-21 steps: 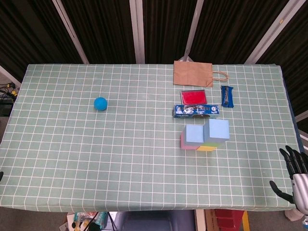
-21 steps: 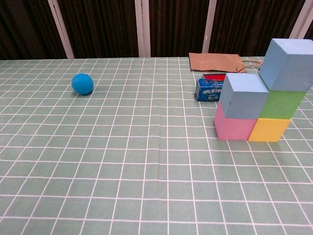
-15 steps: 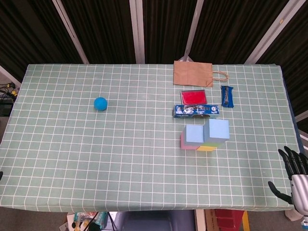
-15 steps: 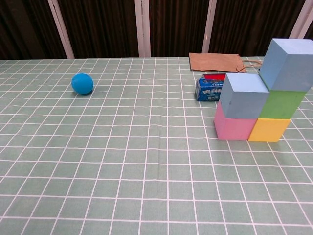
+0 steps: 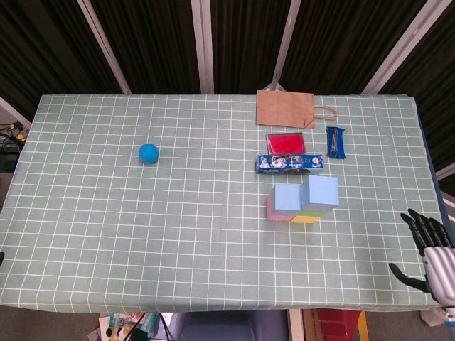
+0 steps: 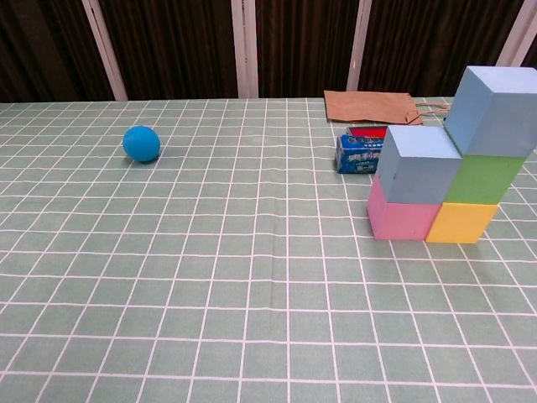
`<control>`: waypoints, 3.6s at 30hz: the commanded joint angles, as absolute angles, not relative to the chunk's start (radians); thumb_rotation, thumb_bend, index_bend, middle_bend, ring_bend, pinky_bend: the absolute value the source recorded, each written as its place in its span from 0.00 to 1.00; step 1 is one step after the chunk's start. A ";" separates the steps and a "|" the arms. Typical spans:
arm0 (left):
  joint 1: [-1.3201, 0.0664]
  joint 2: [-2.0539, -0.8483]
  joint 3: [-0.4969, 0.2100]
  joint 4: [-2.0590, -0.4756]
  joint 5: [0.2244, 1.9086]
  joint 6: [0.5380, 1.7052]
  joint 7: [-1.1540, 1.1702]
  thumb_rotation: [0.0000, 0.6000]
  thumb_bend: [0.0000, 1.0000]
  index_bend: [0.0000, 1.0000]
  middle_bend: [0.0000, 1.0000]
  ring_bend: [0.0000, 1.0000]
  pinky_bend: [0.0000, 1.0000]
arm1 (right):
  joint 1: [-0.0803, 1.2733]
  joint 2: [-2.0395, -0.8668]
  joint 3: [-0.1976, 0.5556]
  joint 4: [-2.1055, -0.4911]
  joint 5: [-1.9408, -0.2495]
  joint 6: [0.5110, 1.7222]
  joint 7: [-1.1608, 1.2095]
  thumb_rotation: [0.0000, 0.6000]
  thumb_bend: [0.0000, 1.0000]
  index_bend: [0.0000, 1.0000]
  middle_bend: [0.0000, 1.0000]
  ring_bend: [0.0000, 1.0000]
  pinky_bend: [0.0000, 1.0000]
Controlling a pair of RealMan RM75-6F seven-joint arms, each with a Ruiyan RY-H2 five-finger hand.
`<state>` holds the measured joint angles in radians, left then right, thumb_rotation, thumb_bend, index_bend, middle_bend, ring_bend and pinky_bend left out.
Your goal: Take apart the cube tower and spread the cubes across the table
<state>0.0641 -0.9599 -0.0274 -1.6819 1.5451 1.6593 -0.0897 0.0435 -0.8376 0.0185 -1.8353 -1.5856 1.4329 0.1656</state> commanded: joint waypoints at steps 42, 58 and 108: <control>0.046 -0.965 -0.058 -1.692 1.480 1.622 -0.070 1.00 0.38 0.14 0.00 0.00 0.00 | 0.913 -0.899 0.206 -2.229 -0.361 1.077 -0.594 1.00 0.25 0.04 0.12 0.11 0.00; 0.042 -0.967 -0.061 -1.698 1.466 1.609 -0.063 1.00 0.38 0.18 0.00 0.00 0.00 | 0.975 -1.052 0.159 -2.134 -0.324 1.304 -0.756 1.00 0.25 0.19 0.35 0.43 0.11; 0.047 -0.960 -0.053 -1.706 1.472 1.608 -0.070 1.00 0.38 0.20 0.00 0.00 0.00 | 1.057 -0.790 0.117 -2.175 -0.196 0.934 -0.661 1.00 0.24 0.15 0.24 0.21 0.00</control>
<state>0.0474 -0.9599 -0.0527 -1.7061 1.4719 1.6076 -0.0701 1.0783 -0.7614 0.1114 -2.1949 -0.1482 0.9002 -0.6918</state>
